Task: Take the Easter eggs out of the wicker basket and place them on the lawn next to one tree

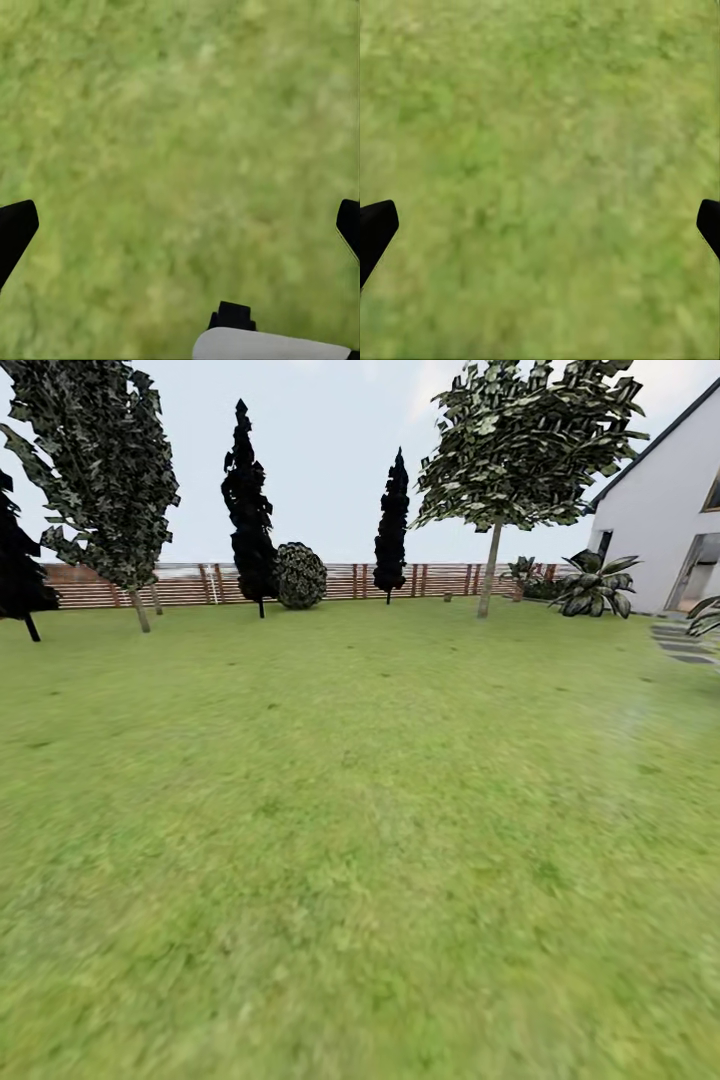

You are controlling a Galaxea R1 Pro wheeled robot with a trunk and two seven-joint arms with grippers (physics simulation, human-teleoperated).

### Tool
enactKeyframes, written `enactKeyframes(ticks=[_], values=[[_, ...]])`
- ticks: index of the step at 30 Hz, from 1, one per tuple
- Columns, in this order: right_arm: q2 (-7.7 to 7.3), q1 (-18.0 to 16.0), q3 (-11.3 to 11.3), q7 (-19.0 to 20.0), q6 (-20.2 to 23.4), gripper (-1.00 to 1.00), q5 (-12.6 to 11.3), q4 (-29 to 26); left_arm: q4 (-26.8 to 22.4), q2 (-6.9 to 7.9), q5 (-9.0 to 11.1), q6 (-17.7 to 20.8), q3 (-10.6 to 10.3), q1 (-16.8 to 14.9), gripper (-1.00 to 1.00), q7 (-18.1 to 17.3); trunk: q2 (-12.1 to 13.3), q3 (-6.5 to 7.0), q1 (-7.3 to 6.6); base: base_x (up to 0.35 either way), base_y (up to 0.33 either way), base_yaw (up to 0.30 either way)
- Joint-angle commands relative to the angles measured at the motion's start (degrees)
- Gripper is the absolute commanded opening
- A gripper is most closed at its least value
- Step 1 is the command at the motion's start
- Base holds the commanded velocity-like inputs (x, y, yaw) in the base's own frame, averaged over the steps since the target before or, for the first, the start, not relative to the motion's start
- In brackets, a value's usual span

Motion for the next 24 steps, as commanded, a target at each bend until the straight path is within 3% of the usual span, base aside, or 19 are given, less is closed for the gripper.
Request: enactKeyframes(ticks=[1,13,24], values=[[-0.08,-0.04,0.45,-0.24,-0.16,1.00,-0.45,-0.04,0.04,-0.02,-0.04,-0.19,0.05,0.00,1.00,0.17,-0.04,-0.06,0.04,0.333,0.000,0.000],[-0.06,-0.05,0.51,-0.24,-0.16,1.00,-0.45,-0.13,0.05,-0.02,-0.04,-0.18,-1.40,-0.01,1.00,0.17,-0.04,-0.06,0.04,0.333,0.000,0.000],[-0.02,-0.04,0.59,-0.24,-0.16,1.00,-0.45,0.04,0.07,-0.02,-0.04,-0.18,-1.46,-0.03,1.00,0.17,-0.04,-0.06,0.04,0.333,0.000,0.000]])
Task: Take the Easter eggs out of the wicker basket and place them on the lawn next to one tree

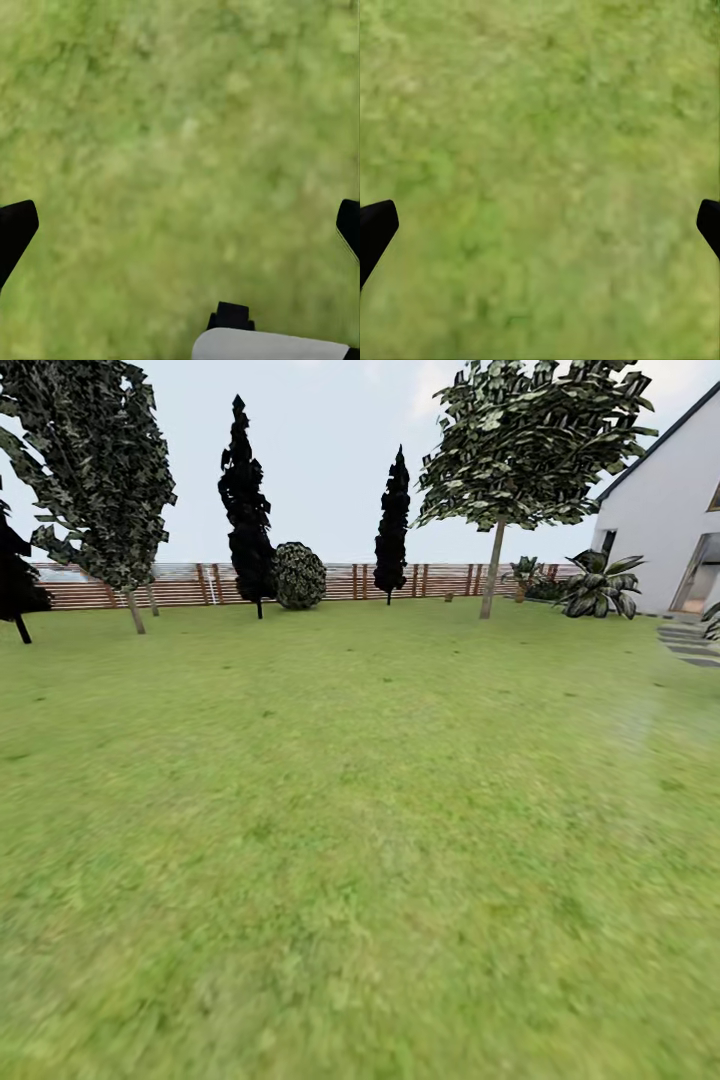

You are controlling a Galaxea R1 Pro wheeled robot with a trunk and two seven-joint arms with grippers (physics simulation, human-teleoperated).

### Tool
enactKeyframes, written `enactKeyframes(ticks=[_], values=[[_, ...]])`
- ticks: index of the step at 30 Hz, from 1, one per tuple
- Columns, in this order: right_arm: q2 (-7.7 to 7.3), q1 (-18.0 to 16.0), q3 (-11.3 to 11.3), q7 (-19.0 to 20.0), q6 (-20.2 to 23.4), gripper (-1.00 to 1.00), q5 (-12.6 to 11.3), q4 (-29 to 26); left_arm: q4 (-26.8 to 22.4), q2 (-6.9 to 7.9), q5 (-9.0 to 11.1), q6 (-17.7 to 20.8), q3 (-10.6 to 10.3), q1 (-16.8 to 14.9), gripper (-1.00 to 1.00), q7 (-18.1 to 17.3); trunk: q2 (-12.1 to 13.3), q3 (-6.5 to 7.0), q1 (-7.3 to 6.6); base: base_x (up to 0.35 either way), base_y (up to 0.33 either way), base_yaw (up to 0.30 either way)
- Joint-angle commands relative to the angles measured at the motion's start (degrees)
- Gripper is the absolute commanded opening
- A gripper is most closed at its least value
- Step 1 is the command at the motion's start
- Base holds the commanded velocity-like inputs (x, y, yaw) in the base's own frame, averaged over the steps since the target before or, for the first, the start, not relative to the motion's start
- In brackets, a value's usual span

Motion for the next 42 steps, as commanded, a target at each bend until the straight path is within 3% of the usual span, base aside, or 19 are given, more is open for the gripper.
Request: enactKeyframes(ticks=[1,42], values=[[-0.03,-0.04,0.51,-0.24,-0.16,1.00,-0.46,0.05,0.05,-0.01,-0.04,-0.16,-0.09,-0.03,1.00,0.28,-0.04,-0.06,0.04,0.333,0.000,0.000],[-0.03,-0.04,0.59,-0.24,-0.16,1.00,-0.19,-0.03,0.10,-0.14,-0.02,-0.25,-0.17,-0.01,1.00,0.28,-0.04,-0.06,0.04,0.333,0.000,0.000]])
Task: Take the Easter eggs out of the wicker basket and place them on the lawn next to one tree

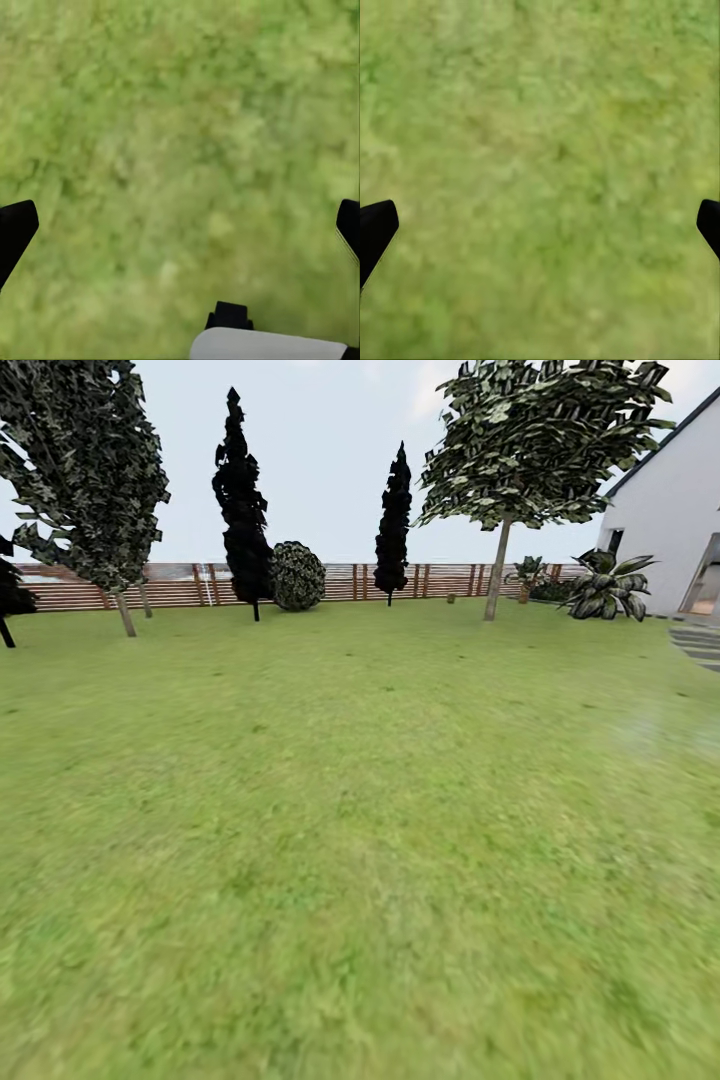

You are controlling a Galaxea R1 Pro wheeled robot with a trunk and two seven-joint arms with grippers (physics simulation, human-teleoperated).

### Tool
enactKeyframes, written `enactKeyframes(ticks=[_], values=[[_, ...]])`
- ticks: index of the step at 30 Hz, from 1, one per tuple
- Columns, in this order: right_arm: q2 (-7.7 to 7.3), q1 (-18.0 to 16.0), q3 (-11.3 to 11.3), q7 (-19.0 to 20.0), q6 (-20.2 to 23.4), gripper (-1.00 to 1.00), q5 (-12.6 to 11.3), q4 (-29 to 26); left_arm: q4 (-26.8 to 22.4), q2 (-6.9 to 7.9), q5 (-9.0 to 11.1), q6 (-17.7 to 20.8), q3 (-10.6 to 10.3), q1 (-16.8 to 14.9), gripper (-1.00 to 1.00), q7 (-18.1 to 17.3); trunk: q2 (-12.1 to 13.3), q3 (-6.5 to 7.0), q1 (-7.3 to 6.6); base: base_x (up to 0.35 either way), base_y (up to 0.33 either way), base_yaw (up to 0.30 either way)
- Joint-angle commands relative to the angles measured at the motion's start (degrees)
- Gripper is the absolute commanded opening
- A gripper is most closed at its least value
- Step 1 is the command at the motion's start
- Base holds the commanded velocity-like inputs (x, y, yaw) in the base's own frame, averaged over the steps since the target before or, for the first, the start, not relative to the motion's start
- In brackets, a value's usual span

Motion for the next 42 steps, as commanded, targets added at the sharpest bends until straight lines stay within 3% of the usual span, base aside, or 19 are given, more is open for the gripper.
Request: enactKeyframes(ticks=[1,42], values=[[-0.03,-0.04,0.51,-0.24,-0.17,1.00,-0.48,0.06,0.06,-0.03,-0.05,-0.16,-0.10,-0.02,1.00,0.28,-0.04,-0.06,0.04,0.333,0.000,0.000],[-0.03,-0.04,0.51,-0.24,-0.17,1.00,-0.31,0.15,0.13,-0.05,0.02,-0.16,-0.10,-0.04,1.00,0.28,-0.04,-0.06,0.04,0.333,0.000,0.000]])
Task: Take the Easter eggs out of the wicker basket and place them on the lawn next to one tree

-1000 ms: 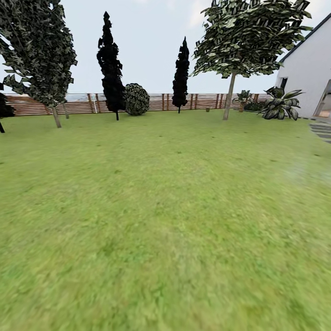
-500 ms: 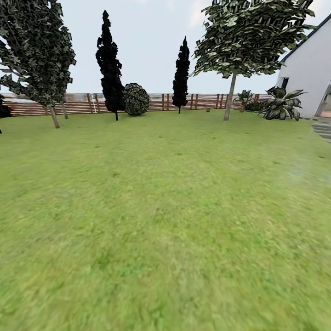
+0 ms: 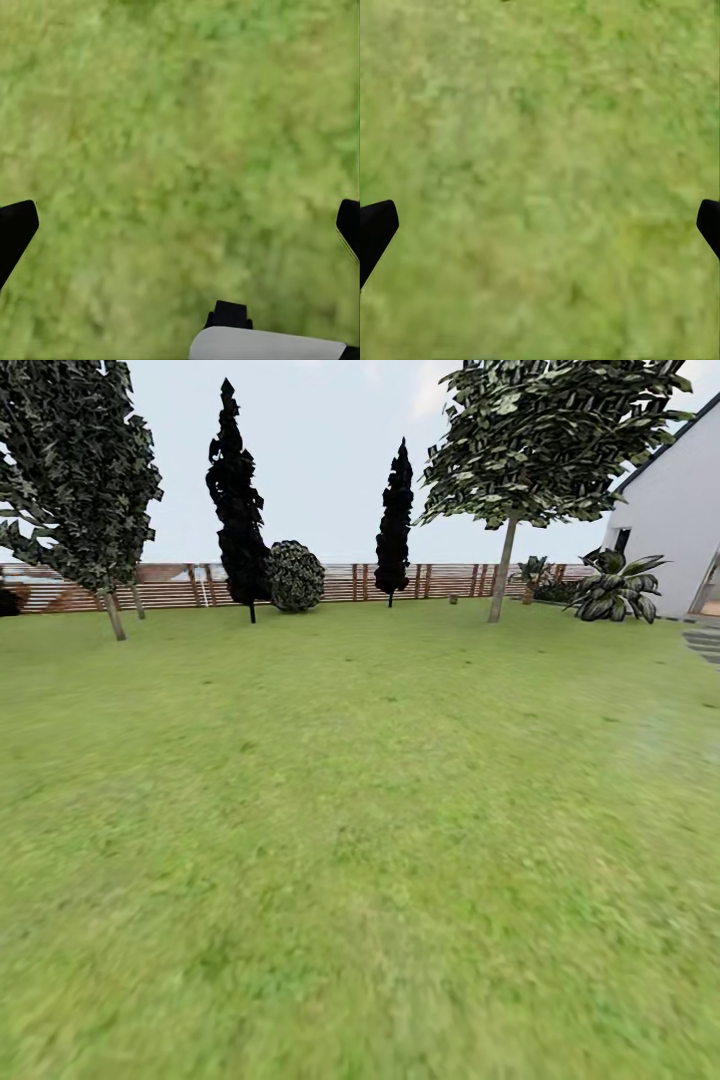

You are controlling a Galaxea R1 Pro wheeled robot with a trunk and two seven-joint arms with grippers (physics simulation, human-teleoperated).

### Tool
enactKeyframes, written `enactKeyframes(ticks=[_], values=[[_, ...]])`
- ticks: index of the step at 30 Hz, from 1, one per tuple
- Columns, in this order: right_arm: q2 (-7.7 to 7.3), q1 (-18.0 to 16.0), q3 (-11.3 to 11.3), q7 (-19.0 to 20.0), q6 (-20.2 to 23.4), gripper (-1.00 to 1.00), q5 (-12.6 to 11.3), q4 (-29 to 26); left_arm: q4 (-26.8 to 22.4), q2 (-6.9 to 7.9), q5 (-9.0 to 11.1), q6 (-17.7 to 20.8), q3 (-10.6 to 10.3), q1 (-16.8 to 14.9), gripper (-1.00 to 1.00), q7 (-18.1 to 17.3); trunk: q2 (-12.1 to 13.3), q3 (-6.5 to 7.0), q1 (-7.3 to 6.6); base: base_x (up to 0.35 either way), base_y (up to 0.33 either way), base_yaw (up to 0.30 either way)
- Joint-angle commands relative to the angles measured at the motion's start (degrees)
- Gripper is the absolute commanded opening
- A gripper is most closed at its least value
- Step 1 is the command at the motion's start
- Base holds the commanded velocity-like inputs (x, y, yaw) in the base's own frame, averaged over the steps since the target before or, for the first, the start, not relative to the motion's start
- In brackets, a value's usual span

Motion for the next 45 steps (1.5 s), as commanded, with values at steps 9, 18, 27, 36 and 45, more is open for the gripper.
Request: enactKeyframes(ticks=[9,18,27,36,45], values=[[-0.03,-0.03,0.50,-0.24,-0.17,1.00,-0.56,0.02,0.04,0.08,-0.03,-0.24,-0.10,-0.04,1.00,0.28,-0.04,-0.06,0.04,0.333,0.000,0.000],[0.00,-0.03,0.55,-0.24,-0.16,1.00,-0.92,0.02,0.04,0.08,-0.03,-0.25,-0.10,-0.02,1.00,0.28,-0.04,-0.06,0.04,0.333,0.000,0.000],[0.06,-0.03,0.58,-0.24,-0.15,1.00,-1.00,0.12,0.04,0.08,-0.03,-0.25,-0.10,-0.03,1.00,0.28,-0.04,-0.03,0.04,0.333,0.000,-0.060],[0.10,-0.03,0.59,-0.24,-0.16,1.00,-1.00,0.12,0.04,0.08,-0.05,-0.25,-0.10,-0.03,1.00,0.28,-0.04,0.01,0.04,0.333,0.000,-0.085],[0.49,-0.03,0.59,-0.24,-0.15,1.00,-0.86,0.20,0.04,0.08,-0.03,-0.25,-0.10,-0.04,1.00,0.28,-0.04,0.02,0.04,0.333,0.000,-0.100]])
